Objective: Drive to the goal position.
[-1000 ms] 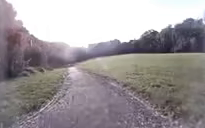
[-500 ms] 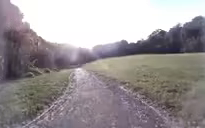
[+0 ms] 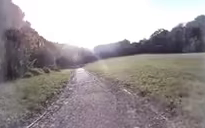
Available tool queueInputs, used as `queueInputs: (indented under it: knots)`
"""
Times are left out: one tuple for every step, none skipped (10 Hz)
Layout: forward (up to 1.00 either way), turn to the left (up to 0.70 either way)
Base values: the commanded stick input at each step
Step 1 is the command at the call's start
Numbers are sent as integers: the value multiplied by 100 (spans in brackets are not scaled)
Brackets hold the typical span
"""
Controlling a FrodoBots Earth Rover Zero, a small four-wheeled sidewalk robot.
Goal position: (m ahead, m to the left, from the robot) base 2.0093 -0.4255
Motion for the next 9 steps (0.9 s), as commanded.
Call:
queueInputs:
  knots:
    - [50, 15]
    - [50, 7]
    - [50, 1]
    - [50, 3]
    - [50, 5]
    - [50, 6]
    - [50, 26]
    - [50, 19]
    - [50, 2]
